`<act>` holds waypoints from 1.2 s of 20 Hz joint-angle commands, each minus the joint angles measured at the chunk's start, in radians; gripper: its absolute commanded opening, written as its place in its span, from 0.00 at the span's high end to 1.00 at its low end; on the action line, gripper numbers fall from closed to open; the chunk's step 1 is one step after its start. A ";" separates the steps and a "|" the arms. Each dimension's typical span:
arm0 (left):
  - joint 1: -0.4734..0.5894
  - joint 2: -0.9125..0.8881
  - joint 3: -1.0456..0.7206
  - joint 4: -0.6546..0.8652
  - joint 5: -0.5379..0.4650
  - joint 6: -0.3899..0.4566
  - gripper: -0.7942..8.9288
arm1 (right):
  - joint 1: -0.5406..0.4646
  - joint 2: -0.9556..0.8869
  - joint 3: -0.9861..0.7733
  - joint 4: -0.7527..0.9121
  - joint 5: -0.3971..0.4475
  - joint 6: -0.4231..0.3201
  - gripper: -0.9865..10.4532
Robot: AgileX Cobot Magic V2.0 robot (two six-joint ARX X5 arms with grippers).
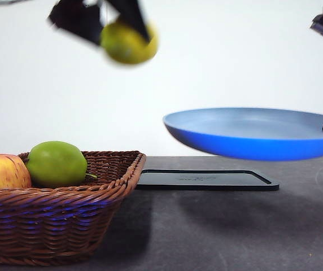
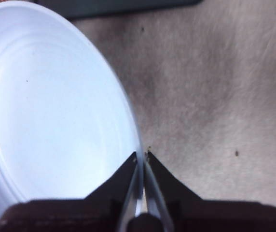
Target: Take the lemon from the basket,put the lemon in the plate,hand out the plate
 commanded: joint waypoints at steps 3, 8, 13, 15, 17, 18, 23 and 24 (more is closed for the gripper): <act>-0.113 0.033 0.028 0.099 0.024 -0.017 0.80 | 0.076 0.041 0.013 0.035 -0.012 0.042 0.91; -0.216 0.114 0.028 0.121 -0.049 -0.012 0.80 | 0.157 0.043 0.013 0.074 -0.013 0.092 0.91; -0.255 0.230 0.028 0.097 -0.132 -0.008 0.66 | 0.175 0.043 0.013 0.074 -0.013 0.092 0.91; -0.257 0.264 0.028 0.081 -0.134 -0.008 0.63 | 0.175 0.043 0.013 0.074 -0.013 0.092 0.91; -0.259 0.278 0.028 0.080 -0.134 -0.009 0.59 | 0.175 0.043 0.013 0.074 -0.013 0.092 0.91; -0.260 0.279 0.028 0.084 -0.134 -0.009 0.56 | 0.175 0.043 0.013 0.074 -0.013 0.092 0.91; -0.259 0.279 0.029 0.089 -0.139 -0.010 0.54 | 0.175 0.043 0.013 0.074 -0.012 0.118 0.91; -0.259 0.279 0.032 0.088 -0.142 -0.010 0.54 | 0.174 0.043 0.013 0.074 -0.012 0.118 0.91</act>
